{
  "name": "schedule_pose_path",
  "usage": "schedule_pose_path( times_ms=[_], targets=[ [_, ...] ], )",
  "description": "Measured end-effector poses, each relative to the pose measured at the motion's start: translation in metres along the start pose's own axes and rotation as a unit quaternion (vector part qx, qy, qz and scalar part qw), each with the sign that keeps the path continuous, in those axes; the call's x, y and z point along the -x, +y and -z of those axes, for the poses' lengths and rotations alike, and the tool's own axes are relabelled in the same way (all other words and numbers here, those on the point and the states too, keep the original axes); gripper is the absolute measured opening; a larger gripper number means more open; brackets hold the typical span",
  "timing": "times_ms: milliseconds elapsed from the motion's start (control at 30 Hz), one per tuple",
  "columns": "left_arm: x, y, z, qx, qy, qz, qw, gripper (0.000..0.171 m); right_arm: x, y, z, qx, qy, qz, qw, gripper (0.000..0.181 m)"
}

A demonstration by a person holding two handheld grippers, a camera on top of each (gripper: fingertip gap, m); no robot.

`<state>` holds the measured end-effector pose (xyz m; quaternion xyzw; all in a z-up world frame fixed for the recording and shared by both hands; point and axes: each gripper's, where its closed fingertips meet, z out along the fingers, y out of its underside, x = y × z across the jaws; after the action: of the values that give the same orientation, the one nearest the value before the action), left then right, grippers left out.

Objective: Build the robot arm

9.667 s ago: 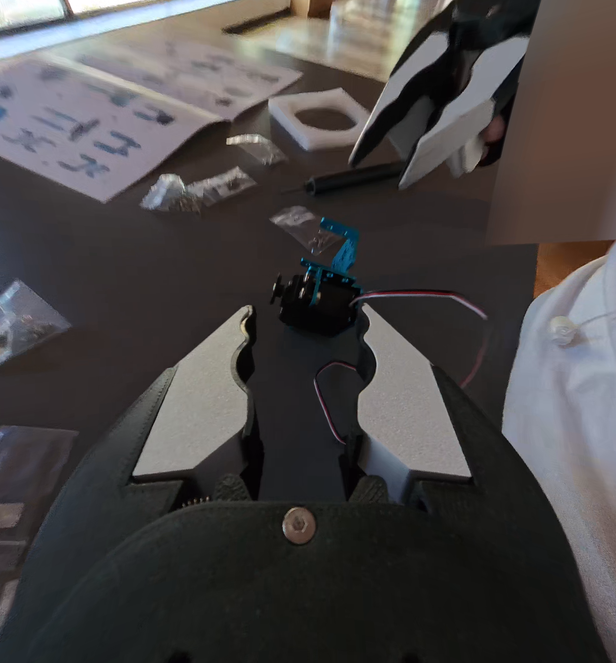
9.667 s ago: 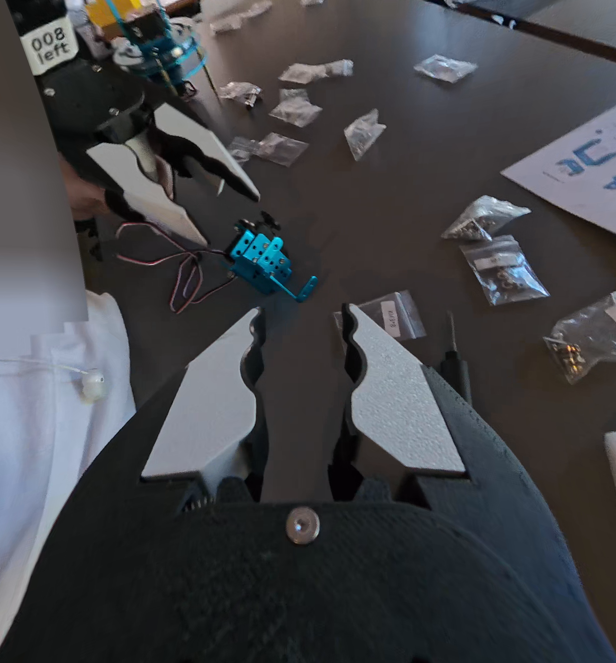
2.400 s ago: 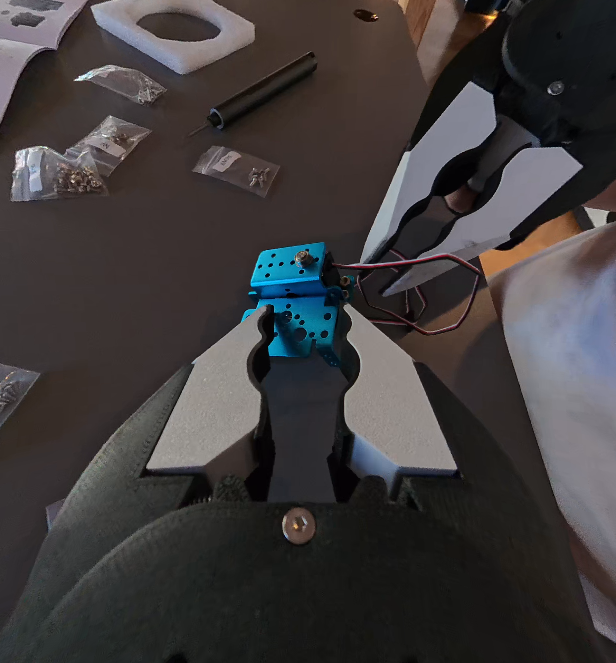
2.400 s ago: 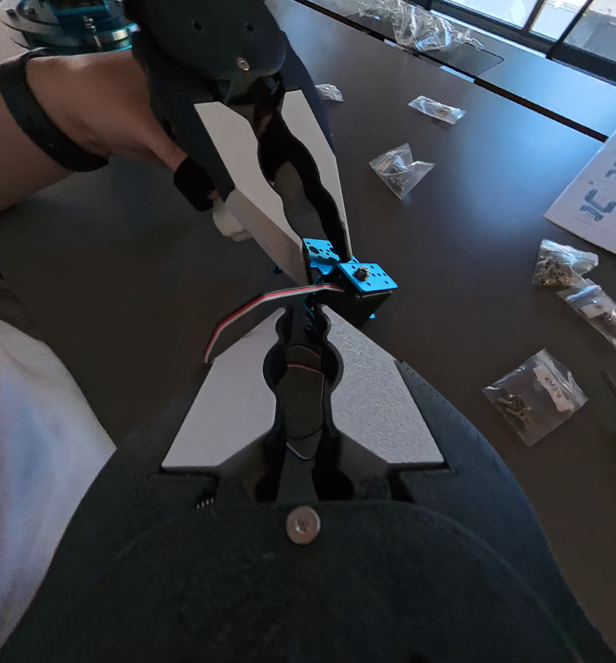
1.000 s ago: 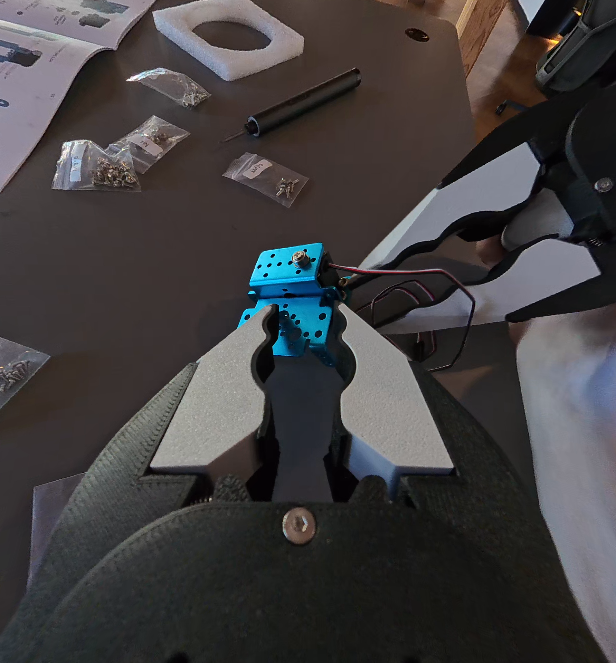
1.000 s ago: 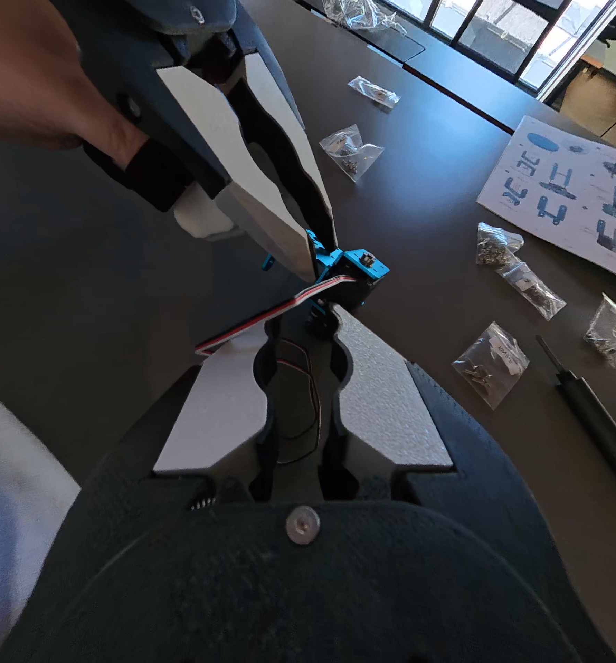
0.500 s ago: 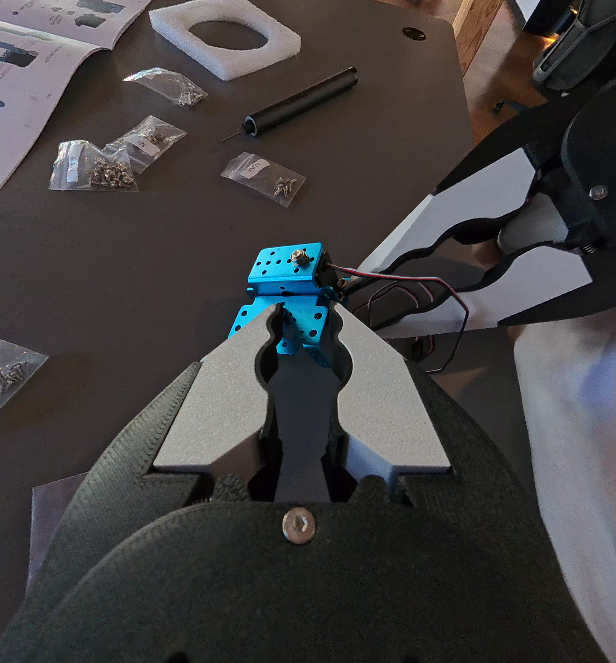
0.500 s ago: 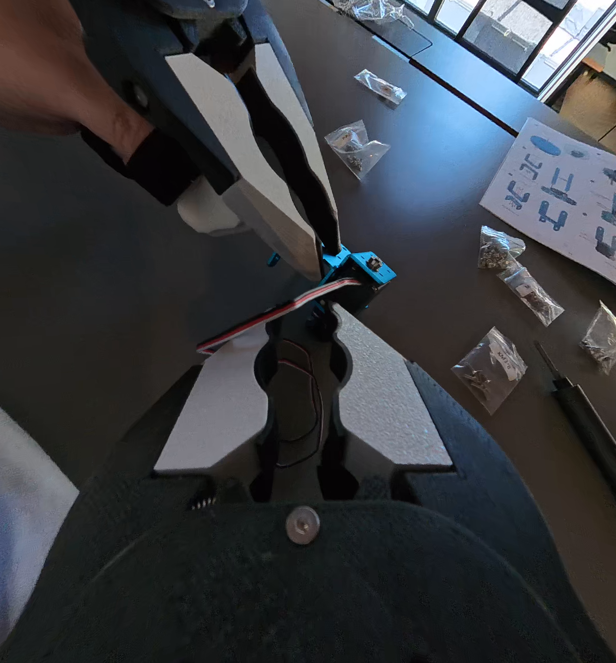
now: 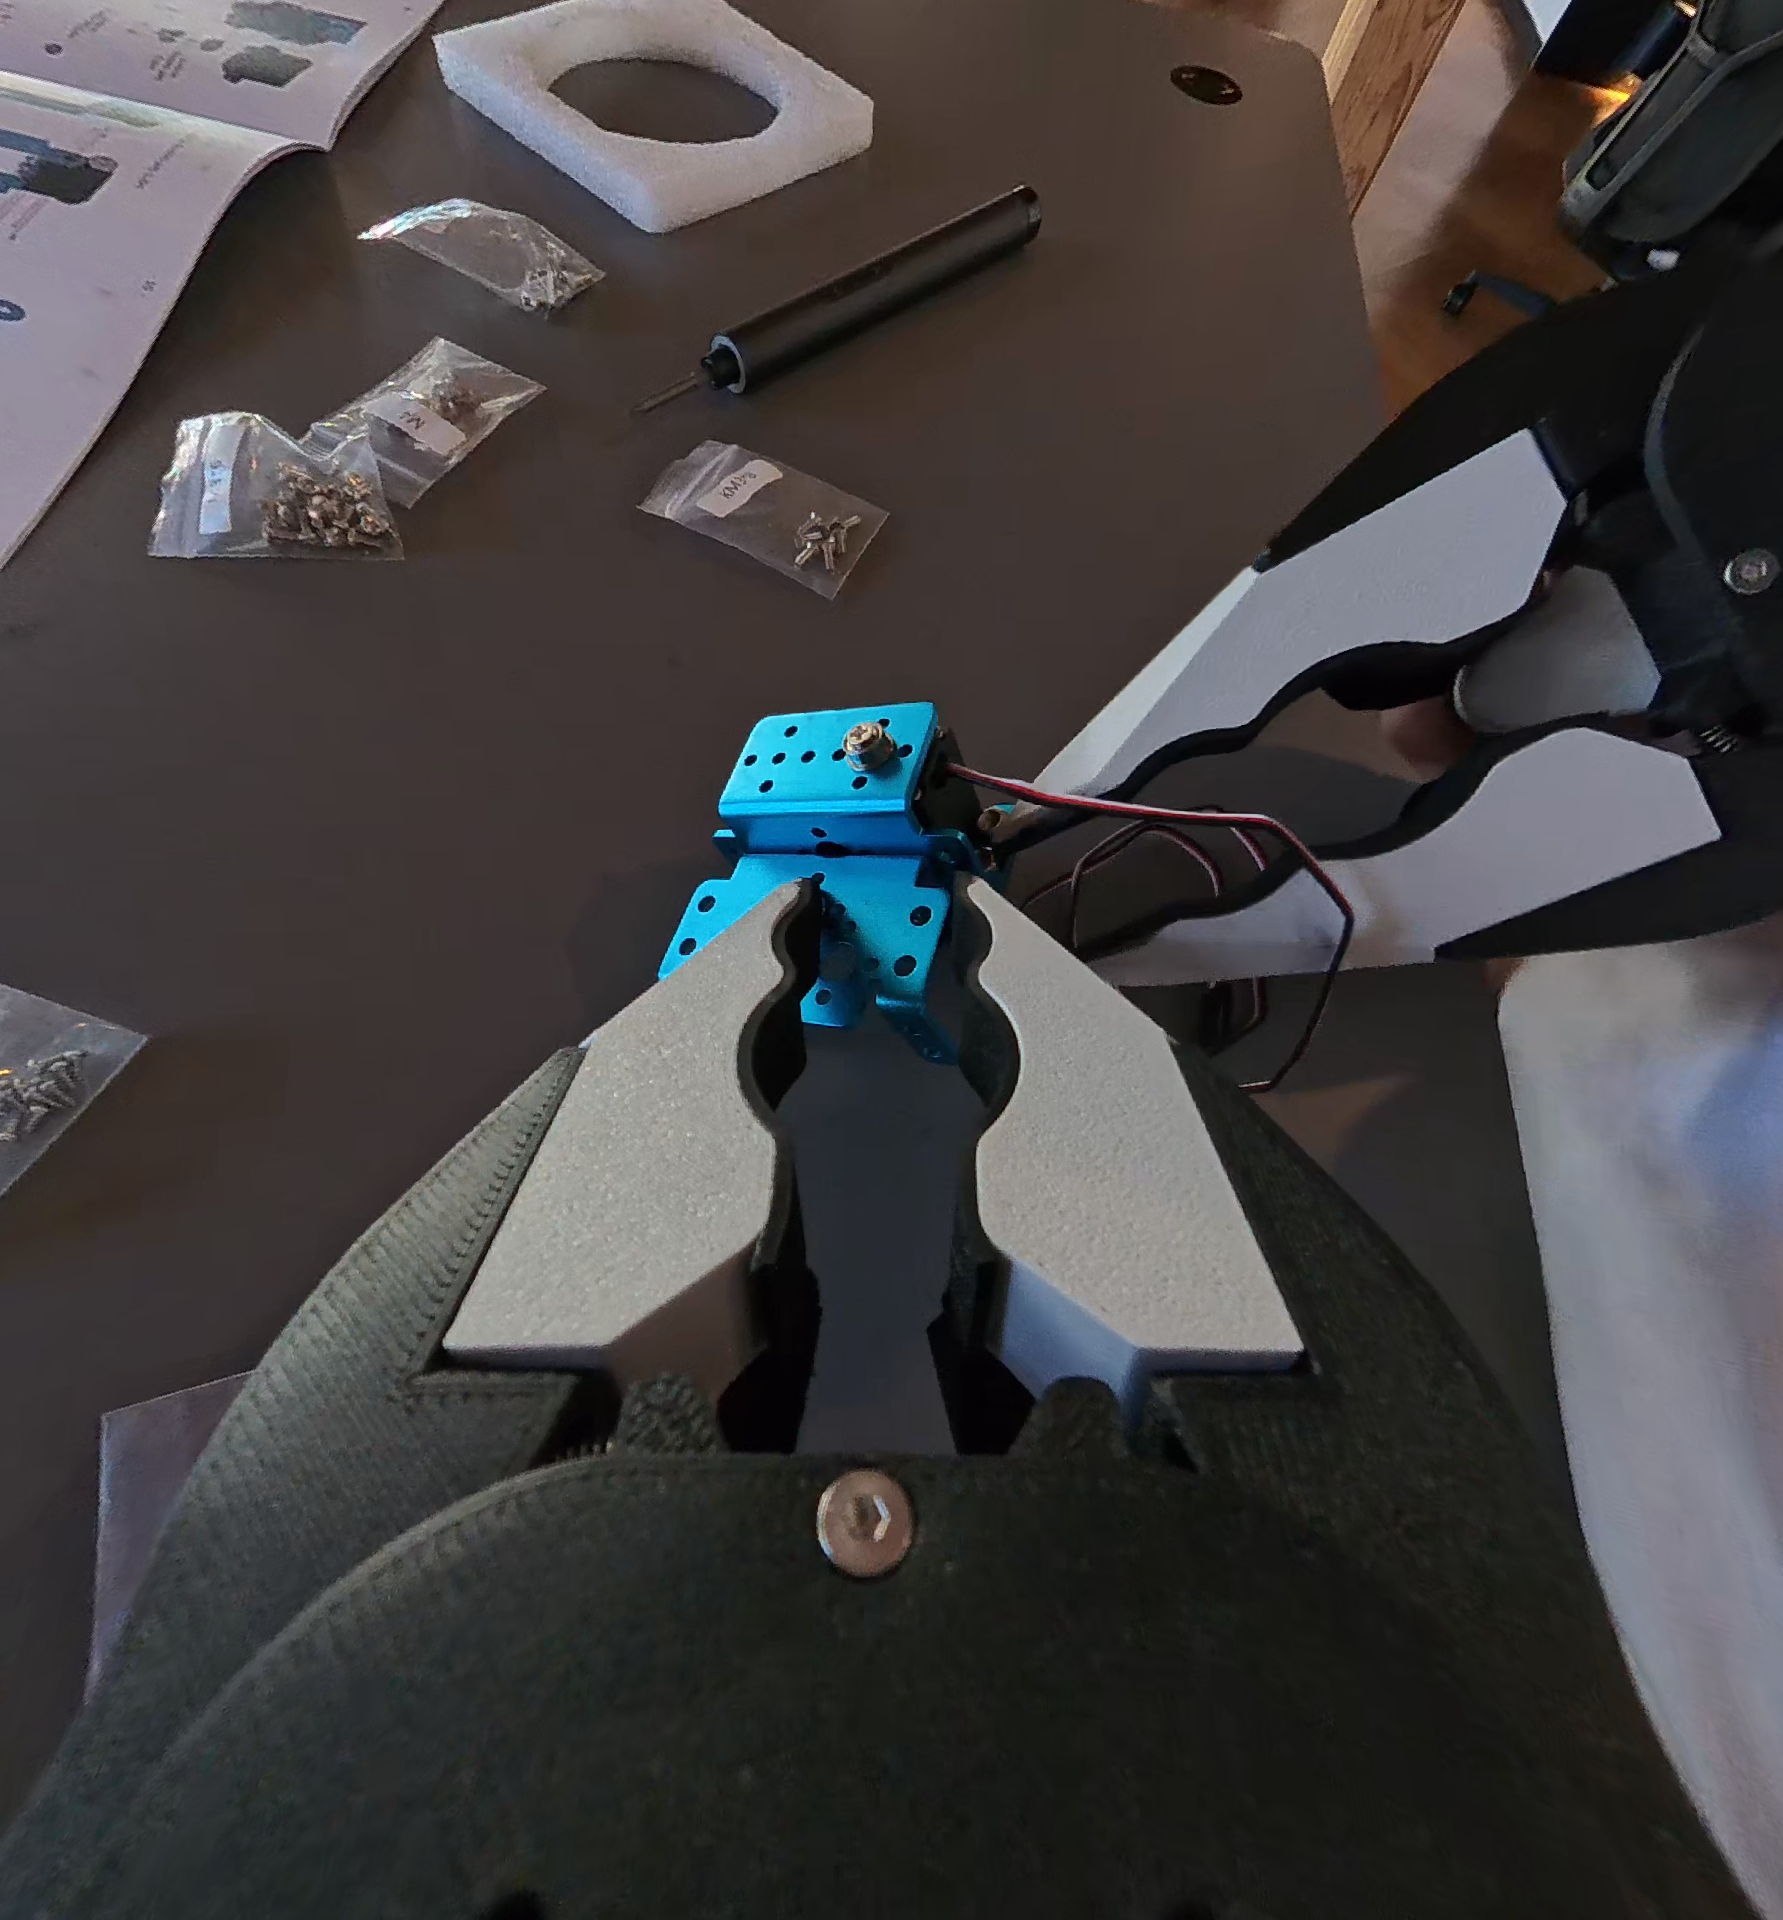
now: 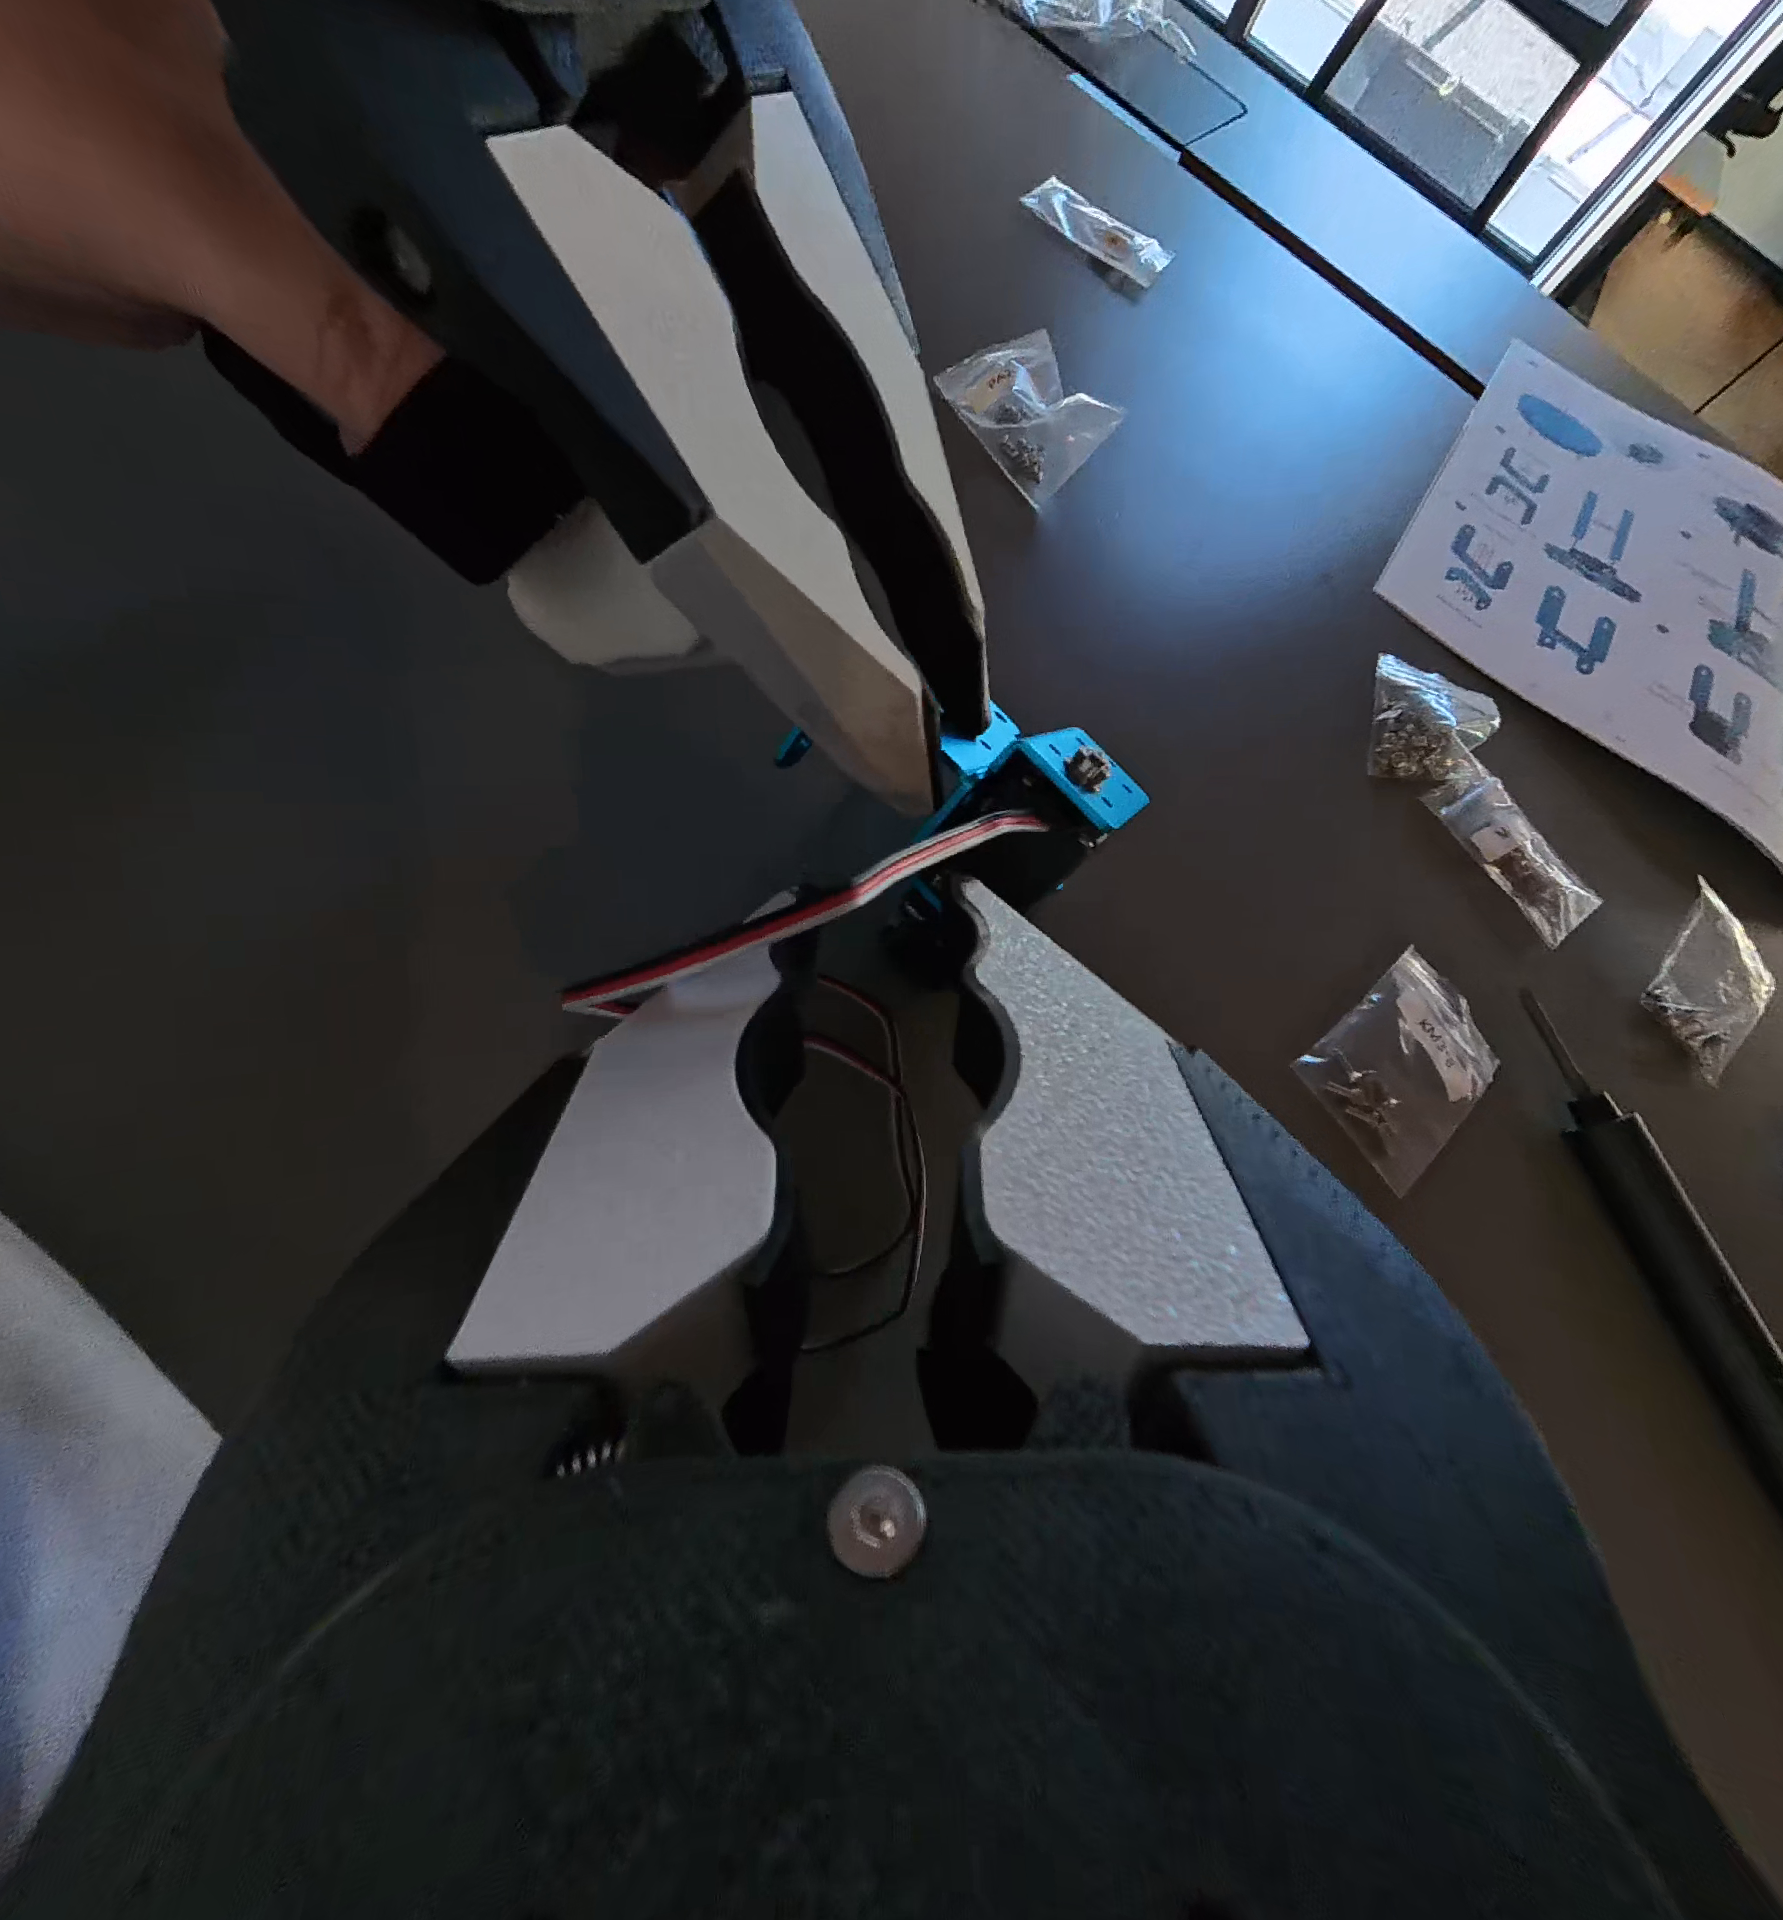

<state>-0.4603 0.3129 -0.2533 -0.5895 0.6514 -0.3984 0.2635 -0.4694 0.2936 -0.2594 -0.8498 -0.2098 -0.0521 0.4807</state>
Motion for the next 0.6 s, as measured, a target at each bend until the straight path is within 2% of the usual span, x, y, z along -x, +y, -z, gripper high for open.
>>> schedule_pose_path(
  times_ms=[133,433,600],
  targets=[
    [0.0004,-0.0004,0.0000,-0.001,0.000,0.002,1.000,0.025,0.0074,-0.0033,0.0001,-0.005,-0.020,-0.001,1.000,0.022],
    [0.0007,-0.0009,-0.0004,0.000,-0.002,0.001,1.000,0.025,-0.0023,0.0001,-0.0003,0.006,0.009,0.003,1.000,0.024],
    [0.0009,-0.0009,-0.0006,-0.001,-0.002,0.002,1.000,0.025,0.0031,-0.0027,-0.0009,0.003,-0.007,0.002,1.000,0.023]
  ],
)
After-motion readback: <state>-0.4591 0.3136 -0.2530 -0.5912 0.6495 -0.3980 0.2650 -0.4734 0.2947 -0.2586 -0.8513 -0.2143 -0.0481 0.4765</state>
